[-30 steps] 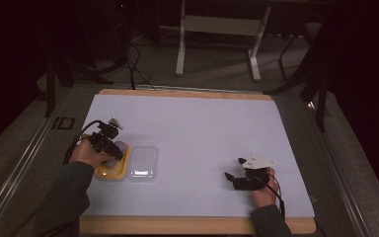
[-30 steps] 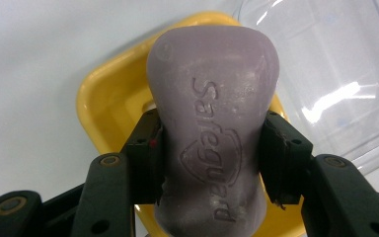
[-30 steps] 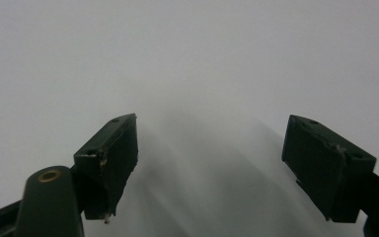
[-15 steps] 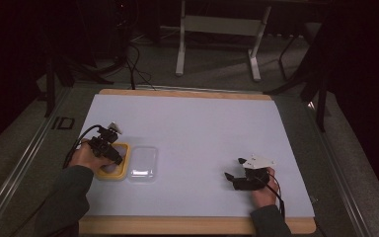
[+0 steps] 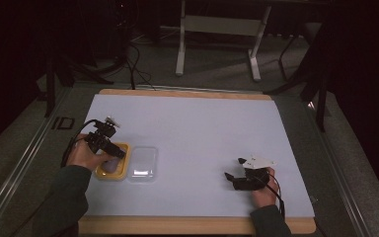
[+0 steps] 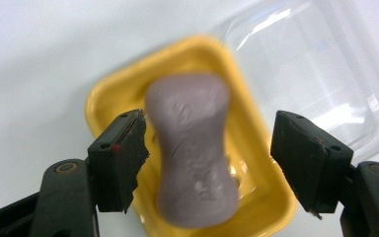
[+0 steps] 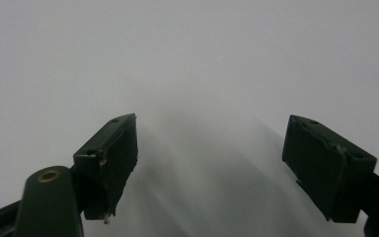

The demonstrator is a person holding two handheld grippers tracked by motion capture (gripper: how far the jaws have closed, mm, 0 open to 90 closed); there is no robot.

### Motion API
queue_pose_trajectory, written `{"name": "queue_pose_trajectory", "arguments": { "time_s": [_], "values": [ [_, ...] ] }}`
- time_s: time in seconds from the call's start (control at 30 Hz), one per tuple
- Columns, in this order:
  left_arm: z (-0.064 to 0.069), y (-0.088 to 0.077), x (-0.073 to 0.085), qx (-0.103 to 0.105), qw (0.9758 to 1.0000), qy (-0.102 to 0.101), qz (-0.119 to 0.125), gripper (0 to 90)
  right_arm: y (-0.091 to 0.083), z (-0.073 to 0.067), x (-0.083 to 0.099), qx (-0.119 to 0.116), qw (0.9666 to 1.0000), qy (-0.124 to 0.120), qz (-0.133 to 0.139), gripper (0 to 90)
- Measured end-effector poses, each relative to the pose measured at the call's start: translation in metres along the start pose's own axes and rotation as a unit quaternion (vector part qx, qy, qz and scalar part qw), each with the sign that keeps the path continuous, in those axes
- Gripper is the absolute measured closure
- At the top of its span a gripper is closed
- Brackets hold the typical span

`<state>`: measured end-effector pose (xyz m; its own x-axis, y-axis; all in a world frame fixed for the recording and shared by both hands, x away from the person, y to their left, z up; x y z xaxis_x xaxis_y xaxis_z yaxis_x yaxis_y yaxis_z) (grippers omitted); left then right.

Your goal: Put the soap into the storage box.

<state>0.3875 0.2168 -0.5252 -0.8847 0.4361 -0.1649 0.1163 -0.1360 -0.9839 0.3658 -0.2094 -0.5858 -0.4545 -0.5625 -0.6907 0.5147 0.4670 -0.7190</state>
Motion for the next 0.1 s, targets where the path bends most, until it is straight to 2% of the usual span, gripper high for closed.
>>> {"name": "queue_pose_trajectory", "arguments": {
  "time_s": [0.1],
  "values": [
    [0.0067,-0.0065,-0.004,-0.004,0.9997,0.009,0.024,30.1,0.0001,0.0001,0.0,-0.001,1.0,0.0,0.0,20.9]
  ]
}}
Point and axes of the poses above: each handheld gripper's, and its own axes: y roughly forward along the jaws, x roughly out of its underside, z roughly to its right, the point moved 8 cm from there along y, roughly forward along the jaws, and after that the axes turned 9 degrees about -z, right-handed, at the moved point
